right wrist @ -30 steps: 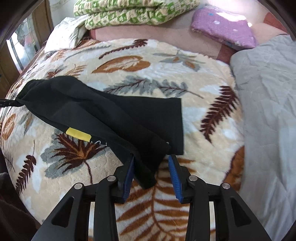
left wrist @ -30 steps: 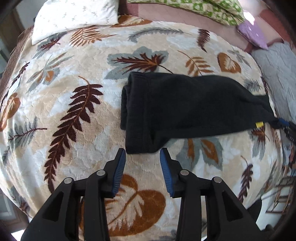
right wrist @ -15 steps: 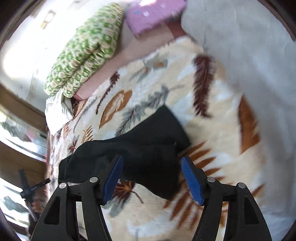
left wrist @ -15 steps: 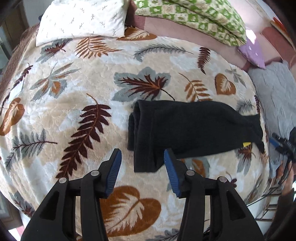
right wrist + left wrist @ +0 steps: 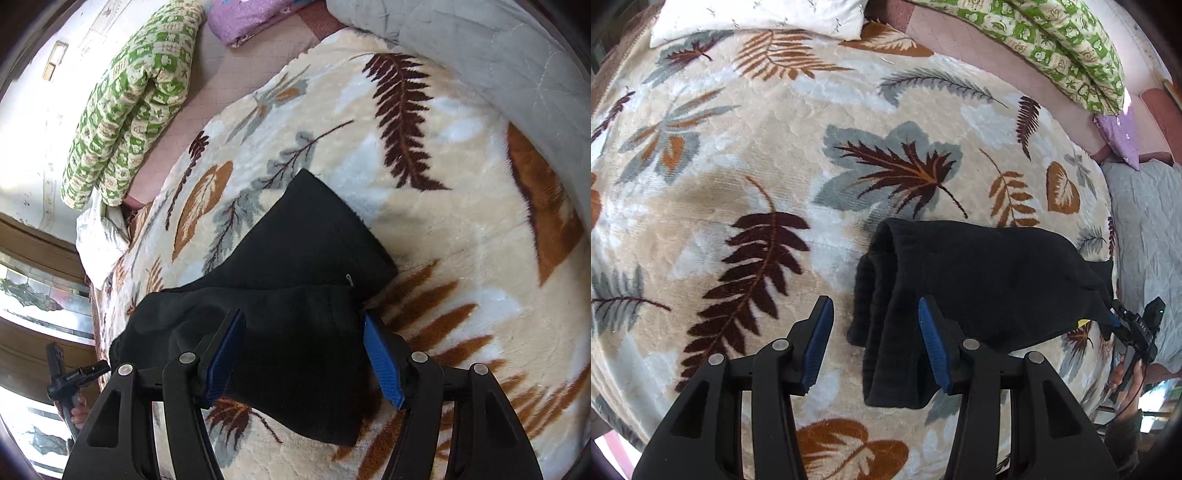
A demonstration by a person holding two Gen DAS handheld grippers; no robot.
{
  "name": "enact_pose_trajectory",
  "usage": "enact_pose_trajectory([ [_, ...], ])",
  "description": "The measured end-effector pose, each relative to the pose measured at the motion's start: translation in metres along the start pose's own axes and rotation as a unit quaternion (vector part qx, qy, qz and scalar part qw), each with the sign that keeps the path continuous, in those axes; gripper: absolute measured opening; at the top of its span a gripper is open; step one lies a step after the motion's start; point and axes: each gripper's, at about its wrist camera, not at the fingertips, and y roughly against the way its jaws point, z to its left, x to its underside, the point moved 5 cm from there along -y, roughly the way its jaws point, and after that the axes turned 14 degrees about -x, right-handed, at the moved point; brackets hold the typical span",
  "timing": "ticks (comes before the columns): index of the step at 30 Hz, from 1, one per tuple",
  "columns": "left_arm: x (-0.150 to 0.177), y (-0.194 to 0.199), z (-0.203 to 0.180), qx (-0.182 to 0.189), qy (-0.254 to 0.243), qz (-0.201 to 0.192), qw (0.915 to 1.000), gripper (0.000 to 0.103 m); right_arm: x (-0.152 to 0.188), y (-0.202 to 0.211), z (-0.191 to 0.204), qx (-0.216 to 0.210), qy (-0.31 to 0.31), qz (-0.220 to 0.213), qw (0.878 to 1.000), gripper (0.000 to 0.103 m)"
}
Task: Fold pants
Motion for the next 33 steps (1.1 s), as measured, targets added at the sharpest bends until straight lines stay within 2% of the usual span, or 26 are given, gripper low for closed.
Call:
enact_pose_trajectory([
  [5, -0.002, -0.002, -0.017, 0.035, -0.011, 0.001, 0.9993, 0.046, 0.003, 0.001, -0.001, -0.014, -0.001, -0.003, 1.0, 0.064],
  [7, -0.002, -0.002, -0.025, 0.033, -0.018, -0.006, 0.9993, 0.046, 0.004, 0.0, -0.003, -0.008, 0.001, 0.002, 1.0, 0.055],
  [8, -0.003, -0.001, -0.028, 0.031, -0.022, -0.013, 0.9992, 0.046, 0.004, 0.0, -0.004, 0.0, 0.005, 0.006, 1.0, 0.046],
  [9, -0.003, 0.0, -0.03, 0.024, -0.024, -0.02, 0.9992, 0.046, 0.004, 0.002, -0.005, 0.007, 0.008, 0.007, 1.0, 0.031],
  [10, -0.003, 0.002, -0.033, 0.014, -0.023, -0.028, 0.9992, 0.043, 0.005, 0.003, -0.004, 0.002, 0.011, 0.012, 1.0, 0.025],
  [11, -0.004, 0.001, -0.034, 0.012, -0.023, -0.031, 0.9992, 0.033, 0.006, 0.003, -0.003, -0.002, 0.014, 0.015, 1.0, 0.021],
  [15, -0.005, -0.002, -0.033, 0.011, -0.007, -0.026, 0.9996, 0.017, 0.01, 0.006, 0.008, 0.019, 0.051, 0.017, 0.998, 0.016],
  [18, -0.006, 0.004, -0.024, 0.02, 0.02, -0.034, 0.999, 0.009, 0.005, 0.015, 0.025, 0.021, 0.076, 0.004, 0.997, 0.015],
  [26, -0.013, 0.019, 0.001, 0.029, 0.085, -0.057, 0.9944, 0.005, -0.025, 0.038, 0.07, 0.042, 0.137, -0.015, 0.99, 0.015],
  [28, -0.013, 0.022, 0.007, 0.014, 0.096, -0.074, 0.9926, 0.002, -0.032, 0.04, 0.081, 0.047, 0.152, -0.02, 0.987, 0.015],
  [31, -0.015, 0.013, 0.017, -0.002, 0.107, -0.068, 0.992, 0.002, -0.038, 0.03, 0.079, 0.065, 0.153, -0.016, 0.986, 0.015],
  [33, -0.015, 0.005, 0.021, -0.01, 0.104, -0.059, 0.9928, 0.002, -0.043, 0.018, 0.063, 0.076, 0.133, -0.011, 0.988, 0.015],
])
